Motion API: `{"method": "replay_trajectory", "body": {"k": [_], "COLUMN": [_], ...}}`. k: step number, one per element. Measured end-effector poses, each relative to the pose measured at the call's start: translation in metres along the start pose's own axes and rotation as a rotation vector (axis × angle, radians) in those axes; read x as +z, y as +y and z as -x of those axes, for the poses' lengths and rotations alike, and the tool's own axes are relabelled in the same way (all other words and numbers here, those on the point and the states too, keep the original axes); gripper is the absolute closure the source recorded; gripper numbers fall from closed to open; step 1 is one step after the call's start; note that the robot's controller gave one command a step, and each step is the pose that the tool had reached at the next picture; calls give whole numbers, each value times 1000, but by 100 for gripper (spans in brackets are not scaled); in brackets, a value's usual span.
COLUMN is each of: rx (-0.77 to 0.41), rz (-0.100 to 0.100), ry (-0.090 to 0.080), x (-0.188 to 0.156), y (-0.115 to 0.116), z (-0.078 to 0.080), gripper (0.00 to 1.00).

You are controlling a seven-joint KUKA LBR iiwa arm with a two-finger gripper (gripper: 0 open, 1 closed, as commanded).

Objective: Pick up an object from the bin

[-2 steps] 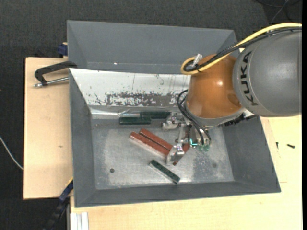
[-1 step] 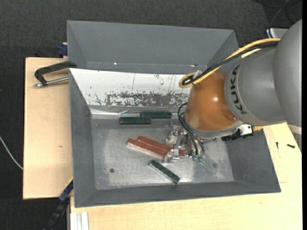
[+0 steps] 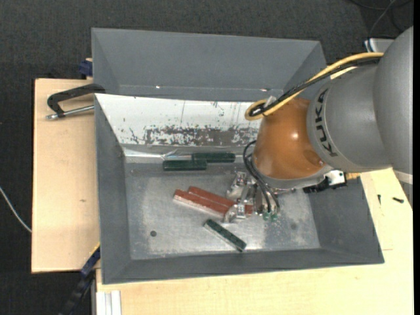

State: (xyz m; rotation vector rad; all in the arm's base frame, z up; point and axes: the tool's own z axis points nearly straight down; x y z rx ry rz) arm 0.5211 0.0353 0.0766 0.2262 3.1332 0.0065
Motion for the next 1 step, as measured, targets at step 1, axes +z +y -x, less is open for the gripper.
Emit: {"method": "replay_trajectory", "body": {"k": [1], "rx": [16], "rz": [-2], "ry": [-5], "x": [-132], "y": [17], "z": [-5], "gripper": [100]}}
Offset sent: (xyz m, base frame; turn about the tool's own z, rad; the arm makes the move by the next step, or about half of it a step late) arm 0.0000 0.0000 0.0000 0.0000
